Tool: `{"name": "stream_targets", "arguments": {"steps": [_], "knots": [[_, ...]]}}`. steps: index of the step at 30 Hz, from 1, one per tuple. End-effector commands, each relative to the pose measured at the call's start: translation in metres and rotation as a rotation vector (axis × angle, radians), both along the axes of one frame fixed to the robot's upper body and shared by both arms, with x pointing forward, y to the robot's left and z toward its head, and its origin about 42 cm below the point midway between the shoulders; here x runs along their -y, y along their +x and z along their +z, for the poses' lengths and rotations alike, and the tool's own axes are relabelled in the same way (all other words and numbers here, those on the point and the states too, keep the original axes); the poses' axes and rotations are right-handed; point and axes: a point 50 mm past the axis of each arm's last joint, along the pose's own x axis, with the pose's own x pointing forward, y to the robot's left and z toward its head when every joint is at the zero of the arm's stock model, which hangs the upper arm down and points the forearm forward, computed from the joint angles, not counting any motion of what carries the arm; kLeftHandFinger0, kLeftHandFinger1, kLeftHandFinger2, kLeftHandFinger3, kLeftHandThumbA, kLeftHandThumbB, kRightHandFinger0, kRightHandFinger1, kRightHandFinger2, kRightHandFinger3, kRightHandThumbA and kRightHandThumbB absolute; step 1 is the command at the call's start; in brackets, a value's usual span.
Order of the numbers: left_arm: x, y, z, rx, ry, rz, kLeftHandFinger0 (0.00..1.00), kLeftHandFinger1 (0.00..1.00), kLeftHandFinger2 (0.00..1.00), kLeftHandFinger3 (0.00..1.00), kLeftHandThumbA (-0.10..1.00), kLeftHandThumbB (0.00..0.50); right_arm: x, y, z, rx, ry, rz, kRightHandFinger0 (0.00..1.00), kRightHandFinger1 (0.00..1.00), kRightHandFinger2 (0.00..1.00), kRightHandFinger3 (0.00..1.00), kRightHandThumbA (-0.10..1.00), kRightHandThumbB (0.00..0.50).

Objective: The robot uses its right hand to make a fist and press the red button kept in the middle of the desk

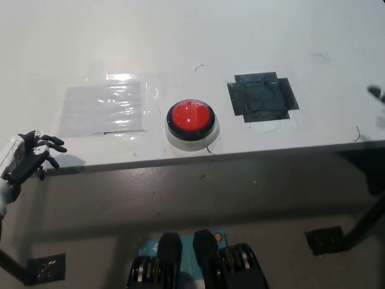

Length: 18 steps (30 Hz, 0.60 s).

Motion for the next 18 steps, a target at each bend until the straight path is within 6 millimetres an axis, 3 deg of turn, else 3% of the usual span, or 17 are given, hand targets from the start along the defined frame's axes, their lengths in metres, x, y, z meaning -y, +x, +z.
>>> {"name": "stream_targets", "arguments": {"steps": [1, 4, 7, 8, 9, 11, 12, 13, 16, 18], "knots": [[-0.004, 0.005, 0.018, 0.039, 0.031, -0.021, 0.16, 0.3, 0.45, 0.59, 0.48, 0.0, -0.028, 0.021, 0.078, 0.168, -0.047, 0.149, 1.0, 1.0, 1.0, 1.0, 1.0, 0.236], [-0.002, 0.006, 0.019, 0.039, 0.025, -0.025, 0.15, 0.3, 0.45, 0.58, 0.48, 0.0, -0.042, 0.029, 0.094, 0.193, -0.068, 0.18, 1.0, 1.0, 1.0, 1.0, 1.0, 0.263], [-0.003, 0.006, 0.019, 0.034, 0.034, -0.025, 0.16, 0.31, 0.45, 0.59, 0.48, 0.0, -0.072, 0.041, 0.114, 0.22, -0.075, 0.233, 0.93, 1.0, 1.0, 1.0, 1.0, 0.276], [-0.003, 0.006, 0.018, 0.037, 0.036, -0.03, 0.16, 0.32, 0.46, 0.59, 0.48, 0.0, -0.088, 0.054, 0.116, 0.233, -0.073, 0.289, 0.88, 1.0, 1.0, 0.97, 1.0, 0.274], [-0.004, 0.006, 0.017, 0.037, 0.04, -0.031, 0.15, 0.31, 0.45, 0.59, 0.48, 0.0, -0.096, 0.062, 0.116, 0.233, -0.078, 0.303, 0.8, 0.97, 0.91, 0.9, 1.0, 0.305], [-0.003, 0.005, 0.013, 0.024, 0.042, -0.029, 0.19, 0.32, 0.46, 0.59, 0.5, 0.0, -0.111, 0.064, 0.116, 0.238, -0.087, 0.334, 0.69, 0.84, 0.8, 0.82, 1.0, 0.297], [-0.003, 0.005, 0.013, 0.022, 0.043, -0.027, 0.19, 0.32, 0.46, 0.6, 0.5, 0.0, -0.118, 0.064, 0.117, 0.239, -0.087, 0.344, 0.66, 0.82, 0.78, 0.81, 1.0, 0.297], [-0.004, 0.005, 0.012, 0.018, 0.04, -0.024, 0.21, 0.33, 0.46, 0.6, 0.5, 0.0, -0.133, 0.065, 0.12, 0.238, -0.082, 0.372, 0.62, 0.73, 0.68, 0.74, 1.0, 0.282], [-0.004, 0.005, 0.011, 0.016, 0.04, -0.024, 0.23, 0.34, 0.48, 0.61, 0.5, 0.0, -0.155, 0.068, 0.122, 0.234, -0.066, 0.4, 0.54, 0.6, 0.55, 0.63, 1.0, 0.273], [-0.001, 0.006, 0.01, 0.016, 0.036, -0.03, 0.16, 0.3, 0.44, 0.59, 0.48, 0.0, -0.18, 0.077, 0.119, 0.208, -0.026, 0.38, 0.32, 0.3, 0.26, 0.33, 1.0, 0.278]]}}
